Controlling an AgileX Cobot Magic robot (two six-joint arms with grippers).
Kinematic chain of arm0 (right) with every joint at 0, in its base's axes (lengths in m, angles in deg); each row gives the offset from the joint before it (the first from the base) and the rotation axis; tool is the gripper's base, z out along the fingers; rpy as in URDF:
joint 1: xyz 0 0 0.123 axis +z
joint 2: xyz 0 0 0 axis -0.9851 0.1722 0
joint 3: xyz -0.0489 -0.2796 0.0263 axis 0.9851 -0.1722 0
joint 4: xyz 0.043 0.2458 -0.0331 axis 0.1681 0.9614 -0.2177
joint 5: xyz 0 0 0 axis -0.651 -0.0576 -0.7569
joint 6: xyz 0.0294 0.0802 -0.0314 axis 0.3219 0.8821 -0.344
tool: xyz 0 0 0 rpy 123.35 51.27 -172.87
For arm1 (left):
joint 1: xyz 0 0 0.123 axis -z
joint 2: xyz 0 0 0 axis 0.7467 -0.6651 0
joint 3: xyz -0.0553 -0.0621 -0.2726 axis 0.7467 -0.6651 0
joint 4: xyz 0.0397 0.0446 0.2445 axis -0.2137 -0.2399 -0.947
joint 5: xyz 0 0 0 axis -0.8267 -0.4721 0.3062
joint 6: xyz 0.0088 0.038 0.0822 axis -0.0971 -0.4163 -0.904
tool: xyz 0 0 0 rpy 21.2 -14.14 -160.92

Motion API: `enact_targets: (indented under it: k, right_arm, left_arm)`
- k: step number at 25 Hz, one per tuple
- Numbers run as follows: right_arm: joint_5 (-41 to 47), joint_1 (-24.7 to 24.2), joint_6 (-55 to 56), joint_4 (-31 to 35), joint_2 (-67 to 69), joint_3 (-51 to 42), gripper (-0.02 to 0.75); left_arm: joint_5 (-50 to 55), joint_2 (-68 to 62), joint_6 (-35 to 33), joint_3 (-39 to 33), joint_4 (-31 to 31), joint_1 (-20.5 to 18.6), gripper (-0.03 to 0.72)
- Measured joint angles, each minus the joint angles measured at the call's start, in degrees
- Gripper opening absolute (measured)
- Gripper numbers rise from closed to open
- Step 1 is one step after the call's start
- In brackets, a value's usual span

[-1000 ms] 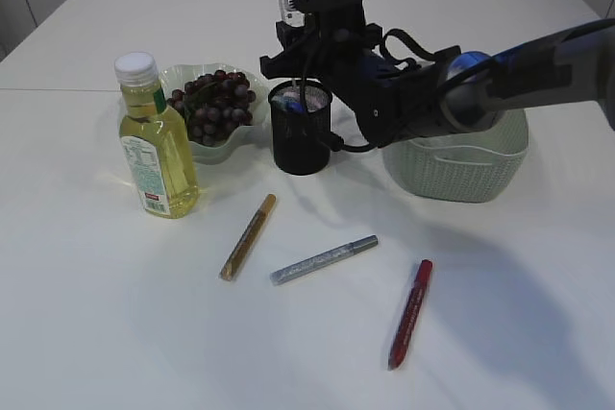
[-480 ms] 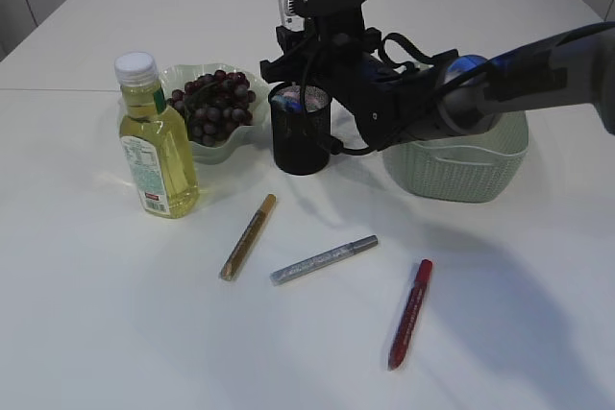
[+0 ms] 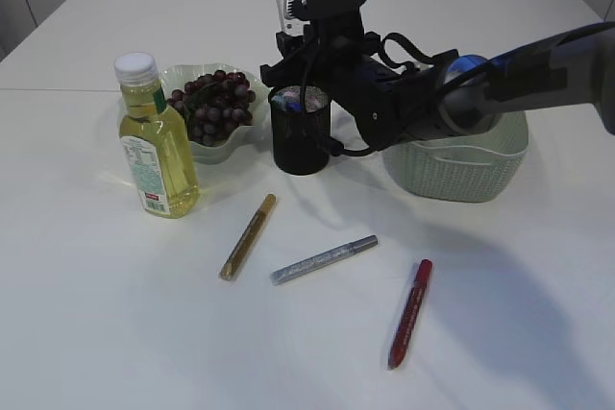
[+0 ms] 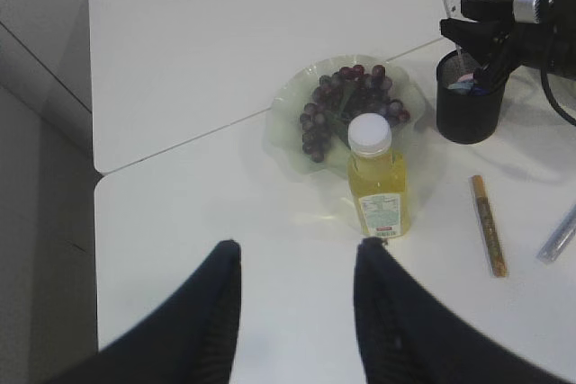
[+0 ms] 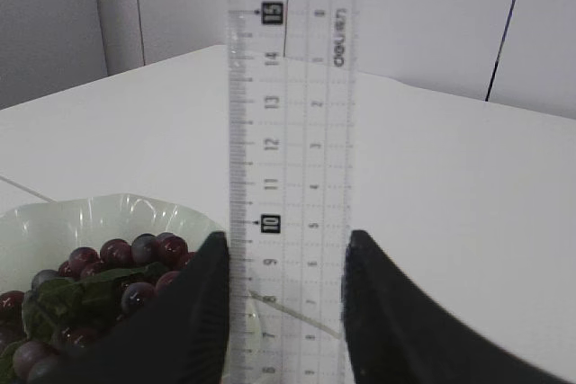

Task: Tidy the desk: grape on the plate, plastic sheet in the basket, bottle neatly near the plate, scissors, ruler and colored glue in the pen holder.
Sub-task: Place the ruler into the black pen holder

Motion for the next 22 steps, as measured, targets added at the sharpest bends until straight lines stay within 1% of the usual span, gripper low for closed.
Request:
enact_targets:
  k: [7, 12, 17, 22]
  right_arm:
    - [1.0, 0.0, 0.0, 0.0, 0.0, 0.0, 0.328]
    - [1.9, 0.0, 0.0, 0.0, 0.0, 0.0, 0.385]
    - [3.2, 0.0, 0.7, 0.0, -0.1, 0.5, 0.405]
    - [8.5, 0.0, 0.8, 0.0, -3.1, 0.5, 0.407]
  left_arm:
    - [0.0, 0.0, 0.0, 0.0, 0.0, 0.0, 0.308]
    - [0.0, 0.0, 0.0, 0.0, 0.0, 0.0, 0.308]
    - [0.0, 0.0, 0.1, 0.0, 0.0, 0.0, 0.308]
    - [0.0, 0.0, 0.1, 0.0, 0.0, 0.0, 0.308]
